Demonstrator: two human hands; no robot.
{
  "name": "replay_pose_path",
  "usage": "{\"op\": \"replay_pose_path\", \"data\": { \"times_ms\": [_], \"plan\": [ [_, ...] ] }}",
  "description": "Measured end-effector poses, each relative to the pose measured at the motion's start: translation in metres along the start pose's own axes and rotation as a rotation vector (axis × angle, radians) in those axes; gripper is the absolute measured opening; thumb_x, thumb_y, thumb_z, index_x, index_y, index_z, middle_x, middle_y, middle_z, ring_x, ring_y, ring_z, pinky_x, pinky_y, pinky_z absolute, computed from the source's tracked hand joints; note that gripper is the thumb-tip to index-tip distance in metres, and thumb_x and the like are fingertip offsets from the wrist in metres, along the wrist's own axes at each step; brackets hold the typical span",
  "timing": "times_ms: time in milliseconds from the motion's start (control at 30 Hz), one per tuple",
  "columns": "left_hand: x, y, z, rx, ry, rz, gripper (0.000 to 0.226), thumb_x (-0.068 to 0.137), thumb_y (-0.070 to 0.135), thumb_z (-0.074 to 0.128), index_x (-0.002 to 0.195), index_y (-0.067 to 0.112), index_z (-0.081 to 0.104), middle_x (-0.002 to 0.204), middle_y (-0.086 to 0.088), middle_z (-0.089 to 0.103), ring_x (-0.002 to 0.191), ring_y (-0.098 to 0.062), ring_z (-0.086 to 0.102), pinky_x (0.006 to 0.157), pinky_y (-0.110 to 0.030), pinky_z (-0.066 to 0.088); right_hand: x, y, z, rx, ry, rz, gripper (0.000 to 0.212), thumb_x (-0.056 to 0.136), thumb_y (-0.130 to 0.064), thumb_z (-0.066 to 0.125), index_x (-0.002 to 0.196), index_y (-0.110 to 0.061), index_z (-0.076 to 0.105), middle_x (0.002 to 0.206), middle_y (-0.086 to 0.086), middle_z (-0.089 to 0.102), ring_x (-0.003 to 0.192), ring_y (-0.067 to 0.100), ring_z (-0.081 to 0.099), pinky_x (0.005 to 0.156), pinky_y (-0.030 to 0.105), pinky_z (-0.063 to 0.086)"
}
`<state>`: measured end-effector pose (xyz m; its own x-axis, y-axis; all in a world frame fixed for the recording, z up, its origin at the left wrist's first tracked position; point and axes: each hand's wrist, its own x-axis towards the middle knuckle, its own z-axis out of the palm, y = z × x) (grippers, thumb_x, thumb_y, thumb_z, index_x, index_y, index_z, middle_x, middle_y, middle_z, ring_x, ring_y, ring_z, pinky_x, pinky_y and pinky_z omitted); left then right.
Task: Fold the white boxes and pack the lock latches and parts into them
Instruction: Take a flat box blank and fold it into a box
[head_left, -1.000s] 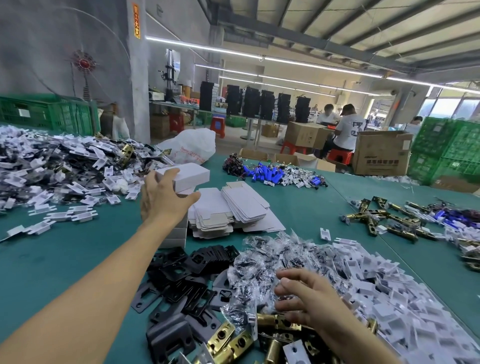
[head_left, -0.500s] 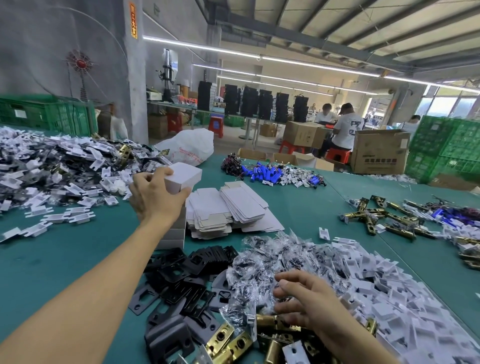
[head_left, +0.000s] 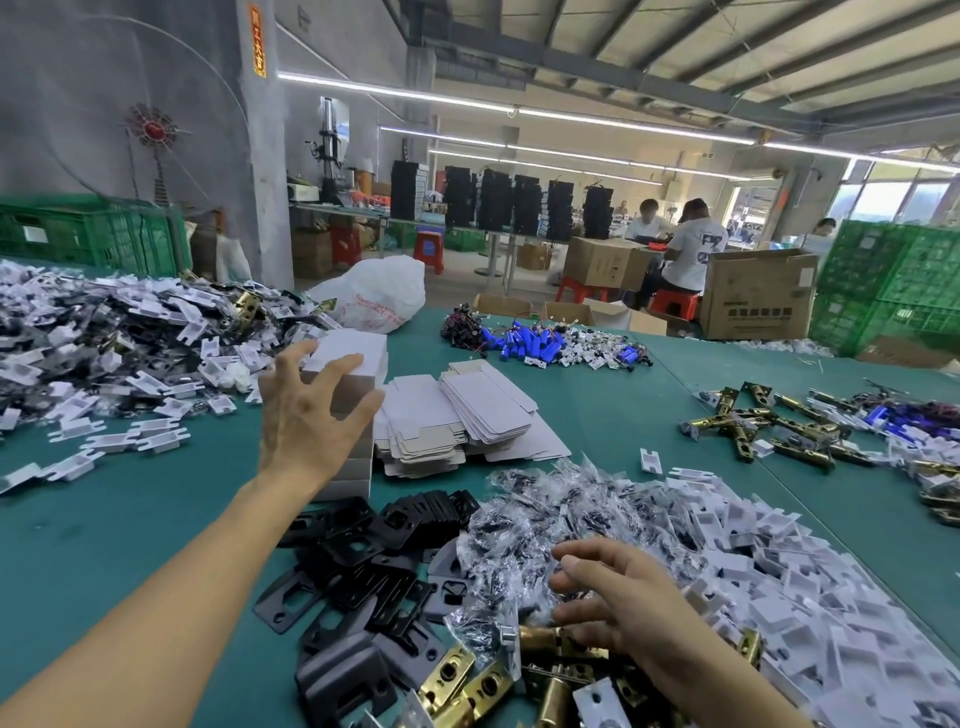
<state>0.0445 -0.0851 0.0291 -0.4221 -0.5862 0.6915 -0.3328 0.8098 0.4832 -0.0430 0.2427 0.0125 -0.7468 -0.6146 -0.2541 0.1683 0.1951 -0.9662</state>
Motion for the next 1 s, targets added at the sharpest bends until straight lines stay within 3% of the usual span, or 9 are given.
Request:
{"op": "replay_pose_path", "data": {
  "times_ms": [133, 267, 367, 433, 500, 600, 733, 1000],
  "plan": [
    [0.007, -0.001, -0.003, 0.082, -0.024, 0.059, 0.052, 0.077, 0.056, 0.075, 0.116, 0.021, 0.071, 0.134, -0.014, 0.046, 0.12, -0.044, 0.042, 0.089, -0.048, 0.043, 0.001, 0.0, 0.002, 0.003, -0.006, 0.006, 0.013, 0.094, -0.009, 0.063, 0.106, -0.008, 0.068, 0.096, 0.019, 0.07, 0.07, 0.028, 0.069, 0.057, 0.031, 0.054],
    [0.02, -0.002, -0.003, -0.011, -0.075, 0.095, 0.049, 0.072, 0.047, 0.083, 0.104, 0.012, 0.07, 0.138, -0.016, 0.055, 0.131, -0.044, 0.043, 0.102, -0.056, 0.04, 0.002, 0.0, 0.001, 0.021, -0.014, 0.005, 0.014, 0.094, -0.008, 0.062, 0.106, -0.007, 0.069, 0.094, 0.019, 0.069, 0.072, 0.031, 0.068, 0.056, 0.032, 0.053],
    [0.029, -0.005, -0.004, -0.055, -0.103, 0.108, 0.056, 0.064, 0.054, 0.078, 0.099, 0.011, 0.07, 0.114, -0.014, 0.071, 0.117, -0.038, 0.056, 0.09, -0.046, 0.045, 0.003, 0.001, 0.0, 0.024, -0.01, 0.0, 0.013, 0.094, -0.008, 0.062, 0.105, -0.007, 0.069, 0.094, 0.019, 0.07, 0.071, 0.03, 0.068, 0.056, 0.032, 0.053],
    [0.03, -0.007, -0.006, -0.072, -0.095, 0.108, 0.054, 0.062, 0.05, 0.082, 0.099, 0.012, 0.073, 0.109, -0.008, 0.074, 0.11, -0.033, 0.059, 0.082, -0.04, 0.044, 0.004, 0.002, 0.001, 0.031, -0.007, 0.002, 0.013, 0.094, -0.009, 0.063, 0.105, -0.006, 0.069, 0.094, 0.019, 0.07, 0.07, 0.03, 0.068, 0.054, 0.031, 0.053],
    [0.031, -0.007, -0.01, -0.099, -0.114, 0.116, 0.054, 0.062, 0.044, 0.086, 0.106, 0.014, 0.076, 0.114, -0.006, 0.074, 0.111, -0.031, 0.06, 0.085, -0.039, 0.046, 0.006, 0.003, 0.002, 0.041, -0.001, 0.003, 0.013, 0.093, -0.009, 0.064, 0.105, -0.007, 0.069, 0.092, 0.018, 0.07, 0.069, 0.029, 0.068, 0.052, 0.03, 0.052],
    [0.034, -0.011, -0.021, -0.142, -0.208, 0.166, 0.059, 0.064, 0.033, 0.087, 0.117, 0.011, 0.073, 0.125, -0.011, 0.069, 0.118, -0.029, 0.061, 0.104, -0.04, 0.046, 0.008, 0.005, 0.002, 0.037, 0.001, 0.002, 0.013, 0.093, -0.01, 0.064, 0.105, -0.008, 0.07, 0.092, 0.018, 0.071, 0.068, 0.028, 0.068, 0.052, 0.029, 0.052],
    [0.035, -0.019, -0.035, -0.194, -0.259, 0.185, 0.053, 0.07, 0.017, 0.087, 0.12, 0.009, 0.071, 0.13, -0.015, 0.065, 0.117, -0.015, 0.057, 0.106, -0.031, 0.041, 0.01, 0.007, 0.003, 0.024, -0.005, 0.0, 0.014, 0.094, -0.011, 0.064, 0.106, -0.009, 0.069, 0.091, 0.016, 0.071, 0.069, 0.027, 0.068, 0.052, 0.029, 0.051],
    [0.029, -0.018, -0.021, -0.246, -0.153, 0.133, 0.039, 0.079, 0.004, 0.081, 0.116, 0.012, 0.074, 0.136, -0.018, 0.056, 0.125, -0.035, 0.052, 0.102, -0.039, 0.044, 0.012, 0.009, 0.002, 0.029, -0.018, -0.004, 0.015, 0.094, -0.01, 0.064, 0.108, -0.007, 0.068, 0.09, 0.017, 0.071, 0.07, 0.03, 0.069, 0.049, 0.029, 0.049]
  ]
}}
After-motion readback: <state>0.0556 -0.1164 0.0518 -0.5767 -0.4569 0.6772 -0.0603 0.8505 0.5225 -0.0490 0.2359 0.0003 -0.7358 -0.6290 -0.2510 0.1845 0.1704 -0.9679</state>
